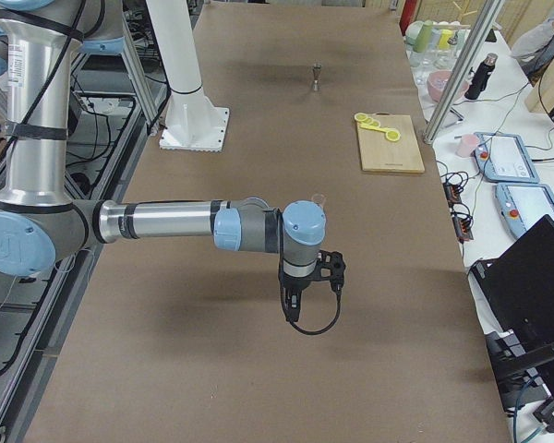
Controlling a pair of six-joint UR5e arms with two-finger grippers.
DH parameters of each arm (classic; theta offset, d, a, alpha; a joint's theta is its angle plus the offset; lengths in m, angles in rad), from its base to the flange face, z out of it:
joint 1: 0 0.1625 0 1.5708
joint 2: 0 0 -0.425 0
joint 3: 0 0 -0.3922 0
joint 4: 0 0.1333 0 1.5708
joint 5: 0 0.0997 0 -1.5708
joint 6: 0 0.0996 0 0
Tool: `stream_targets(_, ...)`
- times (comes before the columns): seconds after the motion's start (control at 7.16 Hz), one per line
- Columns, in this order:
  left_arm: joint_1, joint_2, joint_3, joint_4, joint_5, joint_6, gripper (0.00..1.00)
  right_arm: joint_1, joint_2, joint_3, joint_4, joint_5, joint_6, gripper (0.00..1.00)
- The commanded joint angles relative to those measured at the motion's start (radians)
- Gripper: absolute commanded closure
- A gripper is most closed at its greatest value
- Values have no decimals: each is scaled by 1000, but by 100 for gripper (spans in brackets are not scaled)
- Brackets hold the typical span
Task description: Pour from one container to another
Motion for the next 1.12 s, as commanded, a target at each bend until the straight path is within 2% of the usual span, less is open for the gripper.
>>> stream_targets(0.0, 0, 2, -3, 0, -1, 0, 1, 0, -2, -3, 0, -2, -1, 0)
stream_targets(0.7, 0, -3, -6, 10, 3, -41, 1, -2, 7, 12, 0, 4, -1, 0)
stream_targets(0.98, 0, -1, -6, 10, 3, -39, 1, 0, 0, 3, 64, 24, 1, 0)
